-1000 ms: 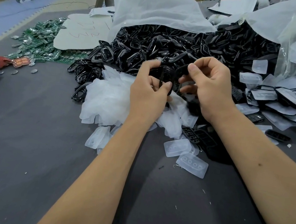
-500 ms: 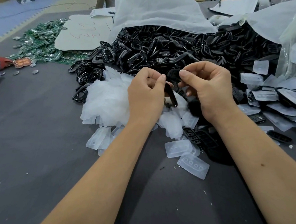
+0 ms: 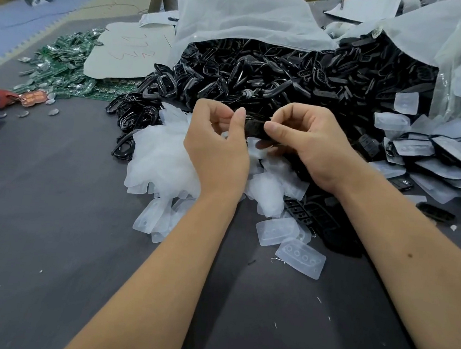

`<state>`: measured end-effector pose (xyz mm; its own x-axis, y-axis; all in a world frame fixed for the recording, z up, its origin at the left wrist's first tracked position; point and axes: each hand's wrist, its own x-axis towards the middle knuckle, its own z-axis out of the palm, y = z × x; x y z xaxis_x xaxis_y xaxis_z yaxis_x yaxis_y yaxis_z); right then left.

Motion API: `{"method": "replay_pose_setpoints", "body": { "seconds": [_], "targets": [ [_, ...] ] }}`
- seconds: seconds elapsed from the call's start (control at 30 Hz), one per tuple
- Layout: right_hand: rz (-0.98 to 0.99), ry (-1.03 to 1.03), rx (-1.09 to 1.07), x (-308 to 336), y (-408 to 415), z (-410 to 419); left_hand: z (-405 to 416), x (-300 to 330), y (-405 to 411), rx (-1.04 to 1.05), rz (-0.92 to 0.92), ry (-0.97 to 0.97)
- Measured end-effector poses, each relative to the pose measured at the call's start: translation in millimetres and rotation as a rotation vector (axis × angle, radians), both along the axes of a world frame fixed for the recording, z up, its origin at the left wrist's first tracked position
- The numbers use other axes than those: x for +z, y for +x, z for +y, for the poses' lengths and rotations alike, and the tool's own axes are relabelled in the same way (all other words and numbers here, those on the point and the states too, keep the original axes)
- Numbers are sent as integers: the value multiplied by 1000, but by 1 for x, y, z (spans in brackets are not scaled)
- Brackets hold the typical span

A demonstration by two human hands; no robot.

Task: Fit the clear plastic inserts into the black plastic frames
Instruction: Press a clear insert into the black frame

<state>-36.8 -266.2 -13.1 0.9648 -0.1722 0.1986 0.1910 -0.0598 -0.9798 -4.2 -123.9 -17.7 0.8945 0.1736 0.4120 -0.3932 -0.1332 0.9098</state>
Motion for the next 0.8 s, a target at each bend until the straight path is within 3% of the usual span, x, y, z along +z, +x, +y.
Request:
{"method": "replay_pose_setpoints", "body": {
  "seconds": [0.3, 0.47, 0.8],
  "targets": [
    [-8, 10, -165, -4, 5, -3, -2, -2, 4, -214, 156, 121],
    [24, 4, -176, -6, 7, -4, 0, -2, 0, -240, 165, -6],
    [-14, -62, -224, -7, 6, -2, 0, -1, 2, -194, 117, 132]
  ]
}}
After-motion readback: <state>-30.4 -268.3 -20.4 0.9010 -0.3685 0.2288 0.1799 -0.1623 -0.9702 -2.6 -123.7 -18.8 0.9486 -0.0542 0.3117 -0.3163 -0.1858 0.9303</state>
